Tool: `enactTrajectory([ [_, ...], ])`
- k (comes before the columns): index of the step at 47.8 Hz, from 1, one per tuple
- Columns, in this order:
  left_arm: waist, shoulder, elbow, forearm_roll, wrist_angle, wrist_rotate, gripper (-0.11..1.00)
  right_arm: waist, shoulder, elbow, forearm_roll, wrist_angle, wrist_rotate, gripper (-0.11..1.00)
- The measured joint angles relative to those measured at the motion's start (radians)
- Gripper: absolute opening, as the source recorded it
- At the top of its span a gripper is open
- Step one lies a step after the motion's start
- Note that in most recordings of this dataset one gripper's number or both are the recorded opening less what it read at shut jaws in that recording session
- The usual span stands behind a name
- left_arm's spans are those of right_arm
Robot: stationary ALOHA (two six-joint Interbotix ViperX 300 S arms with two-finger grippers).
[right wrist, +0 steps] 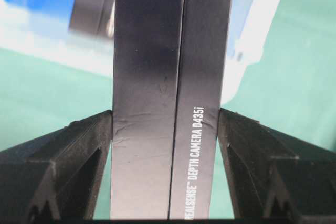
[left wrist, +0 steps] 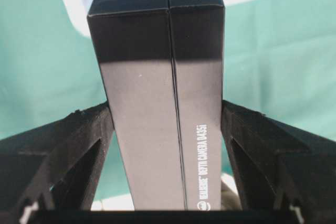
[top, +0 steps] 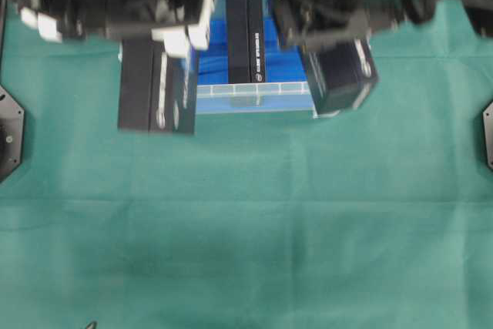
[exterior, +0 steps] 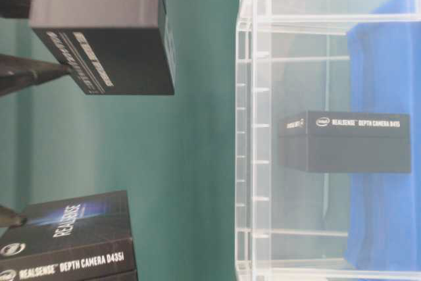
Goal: Take the box out of the case with both arms.
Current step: 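Carry both boxes toward the front of the bin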
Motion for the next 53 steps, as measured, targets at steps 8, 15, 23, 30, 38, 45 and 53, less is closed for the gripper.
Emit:
enactTrajectory([
  [8, -0.121, 0.008, 0.002, 0.000, -0.002, -0.120, 0.64, 0.114, -0.002, 0.000, 0.000, 0.002, 0.098, 0.67],
  [15, -0.225, 0.018, 0.002, 0.000, -0.002, -0.232, 0.64, 0.209, -0.002, 0.000, -0.008, 0.003, 0.193, 0.67],
  [23, -0.310, 0.026, 0.003, 0.000, -0.002, -0.321, 0.64, 0.298, 0.000, 0.000, -0.009, 0.003, 0.293, 0.67],
  [30, -0.345, 0.028, 0.002, 0.002, -0.002, -0.341, 0.64, 0.339, 0.000, 0.000, -0.009, 0.003, 0.342, 0.67],
  [38, -0.354, 0.028, 0.003, 0.006, -0.002, -0.344, 0.64, 0.350, 0.008, -0.002, -0.009, 0.003, 0.376, 0.67],
  [45, -0.359, 0.028, 0.003, 0.006, 0.000, -0.342, 0.64, 0.353, 0.012, -0.002, -0.009, 0.003, 0.390, 0.67],
  [53, -0.362, 0.028, 0.011, 0.006, 0.000, -0.341, 0.64, 0.354, 0.018, -0.002, -0.011, 0.002, 0.393, 0.67],
])
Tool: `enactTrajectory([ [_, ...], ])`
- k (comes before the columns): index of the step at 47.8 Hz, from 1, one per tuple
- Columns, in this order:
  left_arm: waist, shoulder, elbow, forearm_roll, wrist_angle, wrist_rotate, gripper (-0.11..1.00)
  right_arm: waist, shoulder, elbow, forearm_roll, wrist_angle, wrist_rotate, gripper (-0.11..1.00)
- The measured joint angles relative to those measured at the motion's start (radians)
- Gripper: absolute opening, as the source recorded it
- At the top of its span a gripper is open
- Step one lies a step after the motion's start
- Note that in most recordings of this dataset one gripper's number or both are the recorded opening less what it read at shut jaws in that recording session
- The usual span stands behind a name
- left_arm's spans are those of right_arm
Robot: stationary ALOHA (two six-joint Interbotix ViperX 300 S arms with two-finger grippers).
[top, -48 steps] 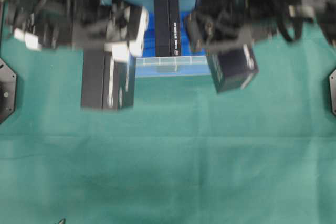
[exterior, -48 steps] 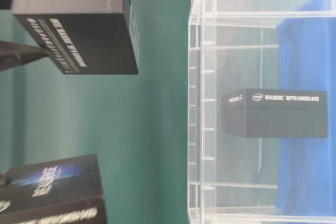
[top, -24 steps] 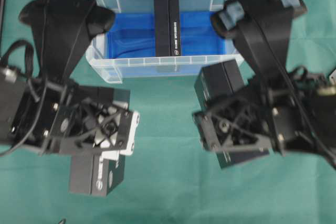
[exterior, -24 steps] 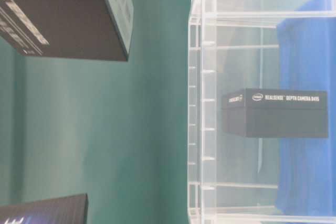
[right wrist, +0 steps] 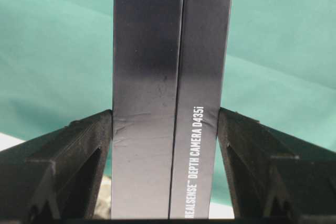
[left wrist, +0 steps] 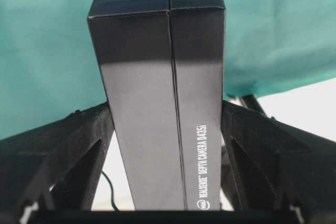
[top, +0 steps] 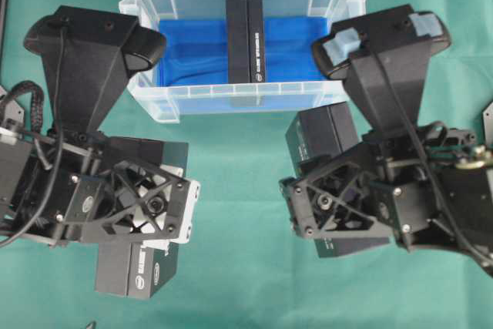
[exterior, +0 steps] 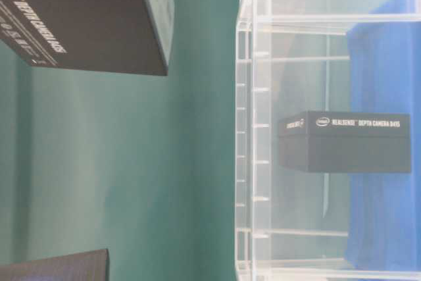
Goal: Take the box out of the case with both arms.
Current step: 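Carry both boxes toward the front of the bin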
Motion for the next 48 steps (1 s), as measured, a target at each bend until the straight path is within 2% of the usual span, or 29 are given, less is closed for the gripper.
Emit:
enactTrajectory([
  [48, 0.000, 0.000, 0.011, 0.002, -0.002, 0.005, 0.64, 0.000, -0.002, 0.000, 0.000, 0.002, 0.003, 0.67],
])
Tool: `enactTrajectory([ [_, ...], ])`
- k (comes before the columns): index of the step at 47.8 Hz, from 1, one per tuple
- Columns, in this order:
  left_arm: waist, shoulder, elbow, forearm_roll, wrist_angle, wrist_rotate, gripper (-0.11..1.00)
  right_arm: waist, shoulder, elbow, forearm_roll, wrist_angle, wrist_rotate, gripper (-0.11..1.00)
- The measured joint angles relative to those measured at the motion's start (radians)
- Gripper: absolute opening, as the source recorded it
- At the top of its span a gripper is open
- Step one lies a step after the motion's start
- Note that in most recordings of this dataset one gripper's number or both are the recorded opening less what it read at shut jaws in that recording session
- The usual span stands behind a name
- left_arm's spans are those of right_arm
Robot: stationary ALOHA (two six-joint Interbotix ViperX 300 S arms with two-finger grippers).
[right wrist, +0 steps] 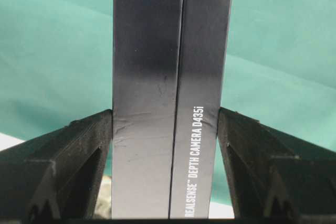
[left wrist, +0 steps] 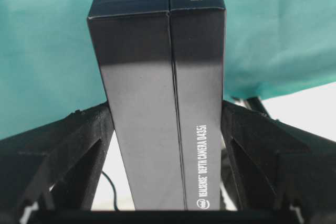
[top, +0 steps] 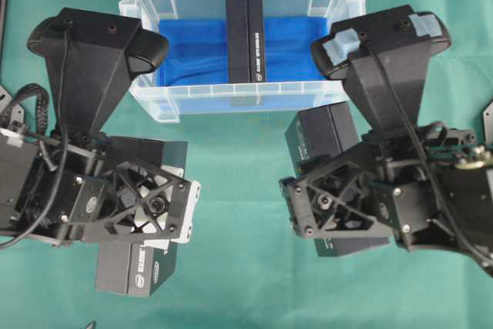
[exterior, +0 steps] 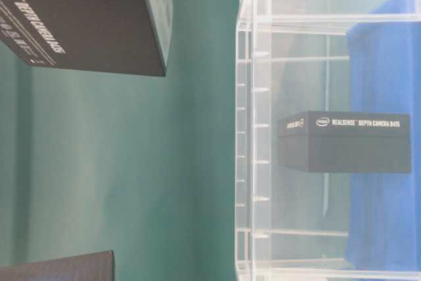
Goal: Take the box out of the case with both arms.
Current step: 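Carry both boxes toward the front of the bin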
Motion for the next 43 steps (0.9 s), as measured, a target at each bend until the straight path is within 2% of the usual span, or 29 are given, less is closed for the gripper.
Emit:
enactTrajectory([
  [22, 0.002, 0.002, 0.026, 0.005, -0.002, -0.006, 0.64, 0.000, 0.006, 0.000, -0.008, -0.002, -0.002, 0.67],
  [34, -0.008, 0.003, 0.167, 0.008, -0.124, -0.035, 0.64, 0.002, 0.055, 0.069, -0.008, -0.014, -0.002, 0.67],
  [43, -0.014, 0.002, 0.310, 0.008, -0.259, -0.075, 0.64, 0.002, 0.095, 0.153, 0.000, -0.101, 0.012, 0.67],
])
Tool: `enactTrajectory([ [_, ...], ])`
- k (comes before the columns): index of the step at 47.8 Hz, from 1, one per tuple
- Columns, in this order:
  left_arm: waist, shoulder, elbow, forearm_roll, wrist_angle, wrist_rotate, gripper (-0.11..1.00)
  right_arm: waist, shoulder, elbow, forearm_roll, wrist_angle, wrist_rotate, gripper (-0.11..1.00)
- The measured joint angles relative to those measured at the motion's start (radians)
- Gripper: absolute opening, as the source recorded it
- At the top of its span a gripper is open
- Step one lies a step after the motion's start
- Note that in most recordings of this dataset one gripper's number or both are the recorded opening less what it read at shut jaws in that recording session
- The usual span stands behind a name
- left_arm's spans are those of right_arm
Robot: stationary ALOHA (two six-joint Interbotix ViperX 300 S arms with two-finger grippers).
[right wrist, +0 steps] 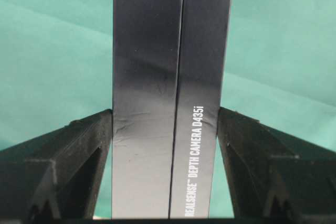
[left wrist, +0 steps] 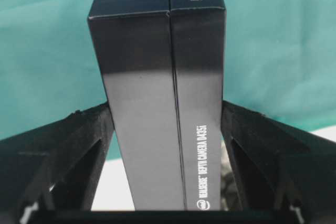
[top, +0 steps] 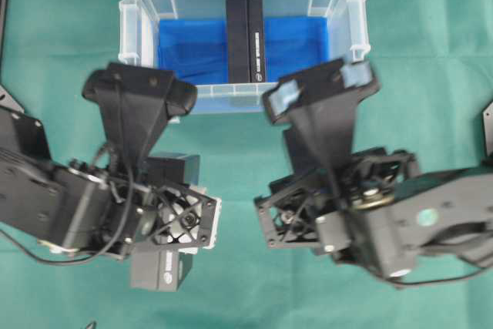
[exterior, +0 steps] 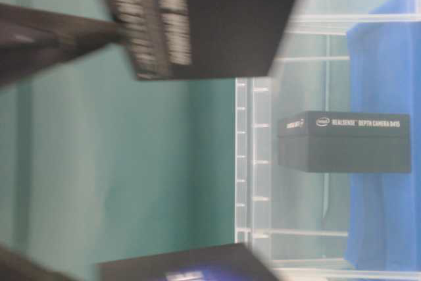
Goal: Take the box out of the case with both arms.
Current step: 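Carry both boxes toward the front of the bin, then lower both boxes onto the green cloth in front of the bin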
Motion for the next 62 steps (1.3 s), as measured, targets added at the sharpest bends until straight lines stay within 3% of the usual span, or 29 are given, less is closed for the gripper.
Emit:
enactTrajectory([
  [16, -0.014, -0.006, 0.235, -0.002, -0.210, -0.077, 0.64, 0.011, 0.021, 0.219, 0.023, -0.242, 0.126, 0.67],
  [27, -0.017, -0.006, 0.344, -0.005, -0.328, -0.087, 0.64, 0.012, 0.021, 0.311, 0.026, -0.325, 0.172, 0.67],
  [43, -0.017, -0.006, 0.408, -0.018, -0.454, -0.089, 0.64, 0.015, 0.021, 0.371, 0.034, -0.414, 0.213, 0.67],
  [62, -0.017, -0.006, 0.434, -0.034, -0.482, -0.084, 0.64, 0.015, 0.021, 0.373, 0.049, -0.428, 0.215, 0.67],
])
